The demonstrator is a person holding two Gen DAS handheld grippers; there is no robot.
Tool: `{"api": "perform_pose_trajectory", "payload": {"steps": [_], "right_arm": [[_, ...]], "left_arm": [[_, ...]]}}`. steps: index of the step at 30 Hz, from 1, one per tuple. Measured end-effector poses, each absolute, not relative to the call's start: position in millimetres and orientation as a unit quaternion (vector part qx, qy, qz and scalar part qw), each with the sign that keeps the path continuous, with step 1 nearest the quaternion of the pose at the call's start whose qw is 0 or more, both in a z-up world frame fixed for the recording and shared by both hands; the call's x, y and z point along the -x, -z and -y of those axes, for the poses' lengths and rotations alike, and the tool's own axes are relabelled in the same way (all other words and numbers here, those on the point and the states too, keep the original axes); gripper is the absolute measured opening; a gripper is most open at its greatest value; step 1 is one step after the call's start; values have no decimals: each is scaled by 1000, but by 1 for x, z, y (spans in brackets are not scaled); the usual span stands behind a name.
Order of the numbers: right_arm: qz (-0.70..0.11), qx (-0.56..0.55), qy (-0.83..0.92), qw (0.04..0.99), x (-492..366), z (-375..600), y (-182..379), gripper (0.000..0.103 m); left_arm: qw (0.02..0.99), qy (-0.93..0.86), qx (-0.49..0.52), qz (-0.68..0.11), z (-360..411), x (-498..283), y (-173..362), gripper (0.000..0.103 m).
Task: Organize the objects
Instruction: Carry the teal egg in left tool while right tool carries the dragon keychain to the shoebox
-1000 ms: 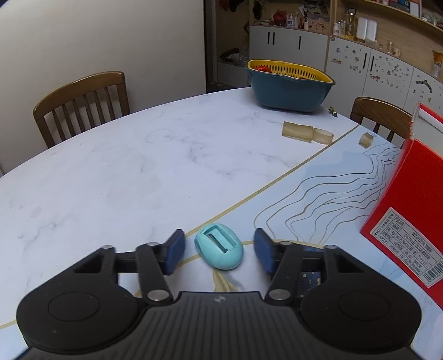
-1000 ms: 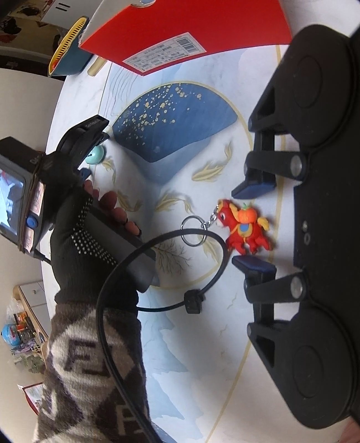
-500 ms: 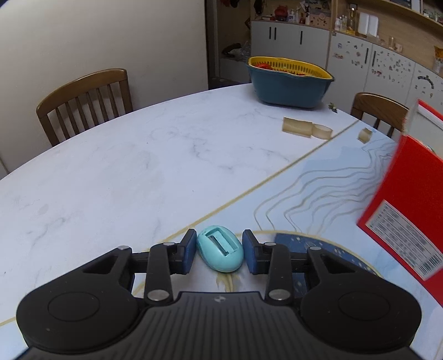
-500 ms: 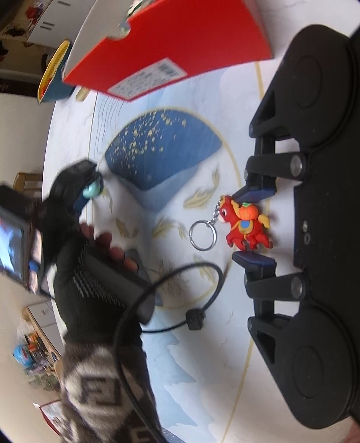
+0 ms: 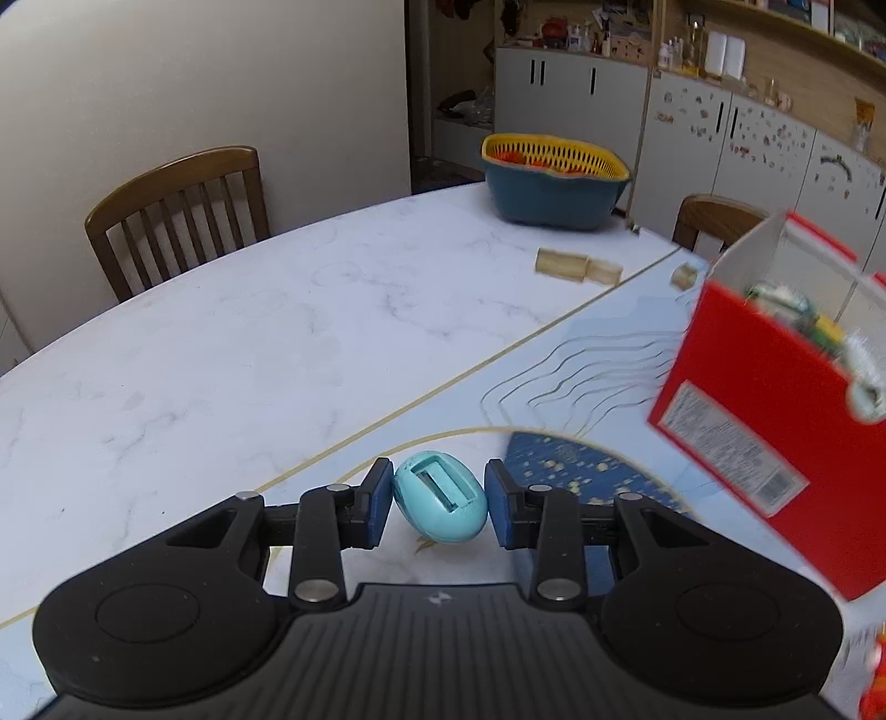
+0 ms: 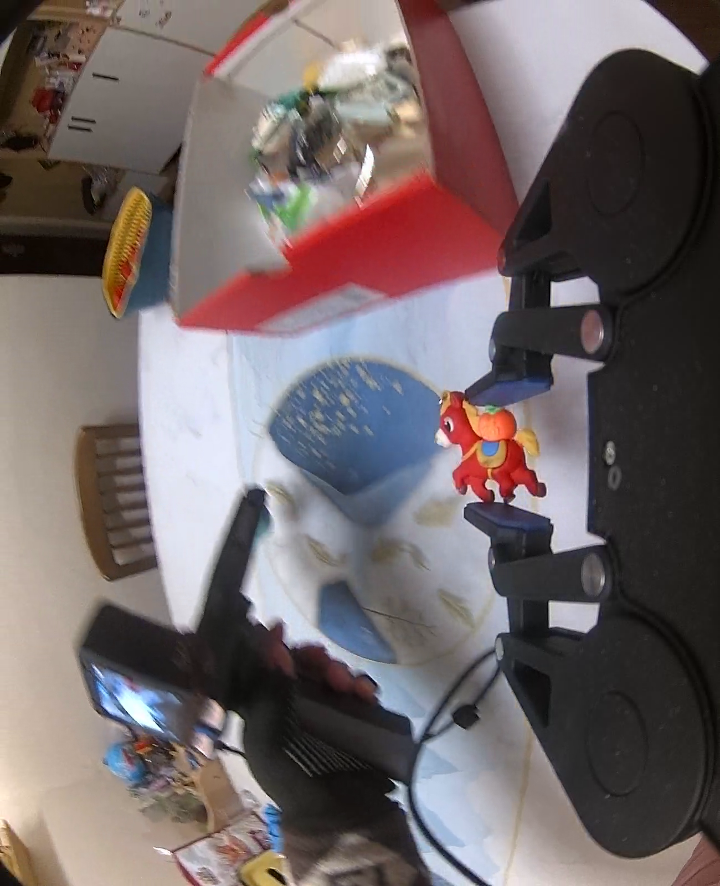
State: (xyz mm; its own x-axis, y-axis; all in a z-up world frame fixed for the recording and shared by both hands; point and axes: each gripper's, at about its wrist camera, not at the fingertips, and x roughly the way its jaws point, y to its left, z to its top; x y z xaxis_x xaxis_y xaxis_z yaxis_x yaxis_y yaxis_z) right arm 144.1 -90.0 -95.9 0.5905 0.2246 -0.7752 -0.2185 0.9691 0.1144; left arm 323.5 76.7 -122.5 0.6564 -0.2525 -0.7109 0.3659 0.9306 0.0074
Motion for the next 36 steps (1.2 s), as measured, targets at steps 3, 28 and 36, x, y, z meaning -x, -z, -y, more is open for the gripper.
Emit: {"api": "perform_pose_trajectory", "payload": {"steps": [3, 28, 36], "right_arm": [[-424, -8, -120, 898, -146, 106, 78, 36], [-349, 24, -160, 923, -195, 247, 6, 36], [-345, 42, -161, 924, -228, 288, 12, 36]], "left_arm": [[908, 176, -59, -375, -77, -317, 103, 35], [889, 253, -65, -375, 62, -271, 9, 35], [881, 252, -69, -394, 119, -273, 24, 35]]}}
